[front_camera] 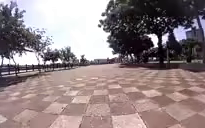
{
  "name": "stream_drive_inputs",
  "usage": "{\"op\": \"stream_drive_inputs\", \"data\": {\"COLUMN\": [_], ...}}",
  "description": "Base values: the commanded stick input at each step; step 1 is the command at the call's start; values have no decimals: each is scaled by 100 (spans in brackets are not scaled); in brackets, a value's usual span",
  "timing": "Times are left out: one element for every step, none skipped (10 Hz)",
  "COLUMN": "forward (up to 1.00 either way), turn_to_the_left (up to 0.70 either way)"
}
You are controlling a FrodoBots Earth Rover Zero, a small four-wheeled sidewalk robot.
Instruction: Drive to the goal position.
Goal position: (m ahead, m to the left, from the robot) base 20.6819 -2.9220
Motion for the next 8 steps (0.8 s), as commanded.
{"op": "stream_drive_inputs", "data": {"forward": [70, 70, 70, 70, 70, 70, 70, 70], "turn_to_the_left": [0, 0, 0, 0, 9, 14, 14, 14]}}
